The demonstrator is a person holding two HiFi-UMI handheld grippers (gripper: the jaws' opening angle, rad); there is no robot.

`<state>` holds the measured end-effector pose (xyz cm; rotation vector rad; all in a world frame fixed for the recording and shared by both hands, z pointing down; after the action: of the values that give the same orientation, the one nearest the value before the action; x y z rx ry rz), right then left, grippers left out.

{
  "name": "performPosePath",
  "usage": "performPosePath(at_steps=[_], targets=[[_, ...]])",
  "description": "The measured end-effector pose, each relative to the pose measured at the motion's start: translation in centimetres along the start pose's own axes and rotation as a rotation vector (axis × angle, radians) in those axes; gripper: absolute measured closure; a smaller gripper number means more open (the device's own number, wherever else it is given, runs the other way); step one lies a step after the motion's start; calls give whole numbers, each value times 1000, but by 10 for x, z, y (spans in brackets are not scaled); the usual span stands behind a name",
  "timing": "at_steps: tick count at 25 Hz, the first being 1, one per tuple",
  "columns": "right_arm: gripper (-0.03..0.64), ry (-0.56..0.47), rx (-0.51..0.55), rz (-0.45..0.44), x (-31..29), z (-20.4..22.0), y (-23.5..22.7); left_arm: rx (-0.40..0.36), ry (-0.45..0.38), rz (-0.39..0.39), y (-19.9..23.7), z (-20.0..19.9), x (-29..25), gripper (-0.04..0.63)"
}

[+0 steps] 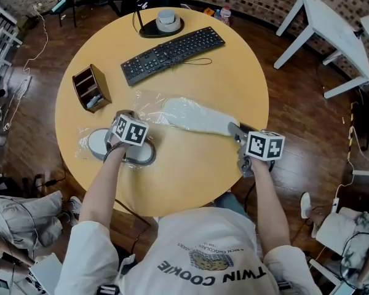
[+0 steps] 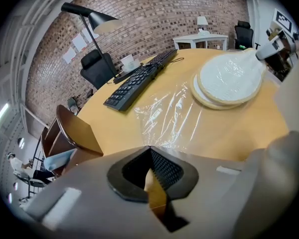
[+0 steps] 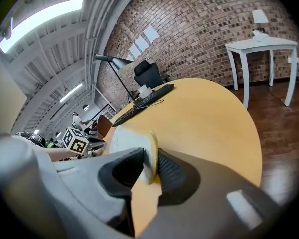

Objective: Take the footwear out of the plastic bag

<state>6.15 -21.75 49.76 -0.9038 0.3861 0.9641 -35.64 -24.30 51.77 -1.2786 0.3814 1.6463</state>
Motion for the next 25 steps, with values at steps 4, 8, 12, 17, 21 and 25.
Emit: performPosePath(at_steps=[4,8,12,17,21,25], targets=[[537,-9,9,-11,0,-4,-2,5,-83,0,-17,-8,21,591],[537,1,7,-21,-1,-5,-3,7,-179,50,-45,-21,37,591],[537,11,11,-28,-1,-5,-4,-15,-227,99,-68,-34,39,591],[537,15,25,-41,-3,-6,-2,-30,-218,132,-81,-39,29,591],[537,21,34,-39,-3,-5,-3,-42,-186,148,-88,-41,16,591],[537,18,37,-36,-3,-5,-3,-62,-168,134,-93,-45,8,591]])
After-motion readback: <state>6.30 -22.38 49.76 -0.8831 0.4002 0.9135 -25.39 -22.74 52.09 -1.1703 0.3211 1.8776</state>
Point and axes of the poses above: the fingertips, and each gripper's own axes: x backward along the fingers, y to its left, z out of its underside, the point moved 10 cm from there along x, backward along the fingers, and after that the axes turned 5 degrees about z, right-handed, at the moved point
